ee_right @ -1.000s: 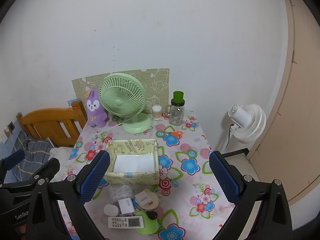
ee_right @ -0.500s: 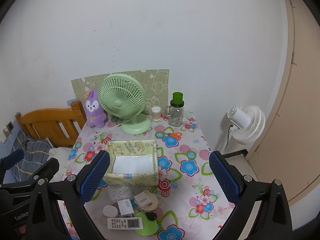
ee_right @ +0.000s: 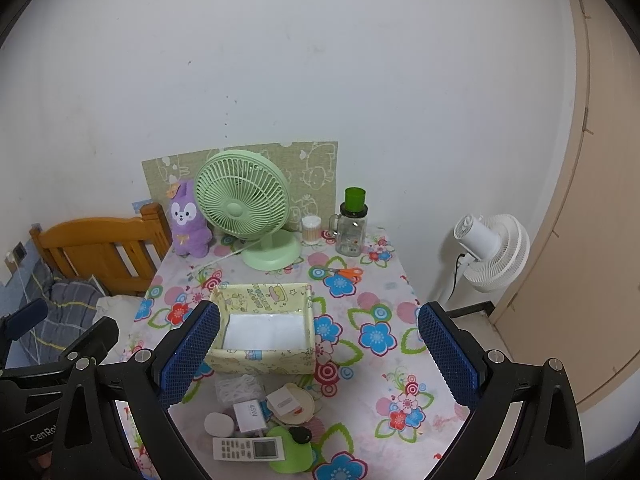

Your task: Organize rigid objects

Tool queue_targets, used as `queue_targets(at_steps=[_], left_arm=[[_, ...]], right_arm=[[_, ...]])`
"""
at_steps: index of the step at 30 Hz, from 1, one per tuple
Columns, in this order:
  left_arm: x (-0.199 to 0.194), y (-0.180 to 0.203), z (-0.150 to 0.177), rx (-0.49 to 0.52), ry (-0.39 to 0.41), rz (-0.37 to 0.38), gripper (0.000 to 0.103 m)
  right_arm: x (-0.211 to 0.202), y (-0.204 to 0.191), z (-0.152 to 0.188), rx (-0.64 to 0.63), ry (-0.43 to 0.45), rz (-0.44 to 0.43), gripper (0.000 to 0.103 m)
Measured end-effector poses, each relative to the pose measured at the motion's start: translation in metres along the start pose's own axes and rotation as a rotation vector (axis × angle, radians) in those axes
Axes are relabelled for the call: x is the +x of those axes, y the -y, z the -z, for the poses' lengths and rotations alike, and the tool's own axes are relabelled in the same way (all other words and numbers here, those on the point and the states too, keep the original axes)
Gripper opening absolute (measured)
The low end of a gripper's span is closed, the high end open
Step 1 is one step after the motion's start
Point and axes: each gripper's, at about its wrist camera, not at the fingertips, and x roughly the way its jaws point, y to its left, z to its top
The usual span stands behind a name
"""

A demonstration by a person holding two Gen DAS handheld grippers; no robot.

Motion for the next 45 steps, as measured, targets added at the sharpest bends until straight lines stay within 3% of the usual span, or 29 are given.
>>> queue_targets(at_steps=[28,36,45], left_arm=[[0.012,0.002,-0.001,-0.001,-0.008,0.015,0.103],[0.026,0.003,0.014,0.001,-0.02,0.021,0.103],[0.057,0.004,0.048,0.007,-0.118,0.053,0.103]], right_arm=[[0.017,0.004,0.001,0.024,-0.032,-0.034,0.101],[0.038,0.008,0.016,0.032,-0.074,-0.098,0.101],[0.069,0.008,0.046,0.023,-0.157,-0.125,0.101]])
